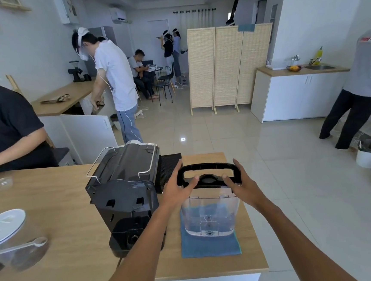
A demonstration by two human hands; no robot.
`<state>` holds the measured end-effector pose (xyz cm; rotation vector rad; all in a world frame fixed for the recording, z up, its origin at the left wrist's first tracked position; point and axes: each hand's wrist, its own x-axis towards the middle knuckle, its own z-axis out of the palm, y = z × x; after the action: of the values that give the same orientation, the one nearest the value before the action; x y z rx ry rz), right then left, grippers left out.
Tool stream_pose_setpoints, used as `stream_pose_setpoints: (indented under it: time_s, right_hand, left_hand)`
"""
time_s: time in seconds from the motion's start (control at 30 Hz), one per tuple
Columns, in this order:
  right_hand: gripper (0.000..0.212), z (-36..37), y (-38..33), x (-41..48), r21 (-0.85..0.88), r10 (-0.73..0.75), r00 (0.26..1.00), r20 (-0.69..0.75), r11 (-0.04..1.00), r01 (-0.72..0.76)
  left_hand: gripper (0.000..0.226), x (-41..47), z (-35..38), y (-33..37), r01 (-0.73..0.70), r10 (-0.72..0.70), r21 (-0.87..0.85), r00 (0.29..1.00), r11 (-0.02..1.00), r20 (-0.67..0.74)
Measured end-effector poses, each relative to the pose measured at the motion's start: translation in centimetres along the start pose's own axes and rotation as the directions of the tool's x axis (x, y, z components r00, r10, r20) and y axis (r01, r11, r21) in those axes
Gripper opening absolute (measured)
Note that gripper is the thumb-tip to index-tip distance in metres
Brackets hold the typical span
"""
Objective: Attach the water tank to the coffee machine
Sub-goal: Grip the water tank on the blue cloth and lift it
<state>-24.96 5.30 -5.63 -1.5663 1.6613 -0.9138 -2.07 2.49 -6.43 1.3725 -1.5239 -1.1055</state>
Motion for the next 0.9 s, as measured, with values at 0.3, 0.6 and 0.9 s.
stream_pose_setpoints:
  time_s: [0.3,0.6,0.9]
  right_hand:
    - [0.1,0.9,0.7,0.6,0.114,0.041,0.997,-0.068,0.993,-0.033]
    - [0.065,0.7,-0.7,0.0,0.227,0.061,0.992,-0.111,0.973,-0.035]
    - [0.071,1.0,-0.1,0.4,0.26,0.073,0.988,-0.135,0.965,-0.036]
  left_hand:
    - [0.084,-0.1,0.4,0.8,0.001,0.001,0.021,0.996,1.0,-0.088]
    - [0.057,-0.1,1.5,1.6,0.05,-0.056,-0.034,0.972,0.998,-0.228]
    - [0.066,0.5,1.4,0.9,0.114,-0.125,-0.067,0.975,0.991,-0.183]
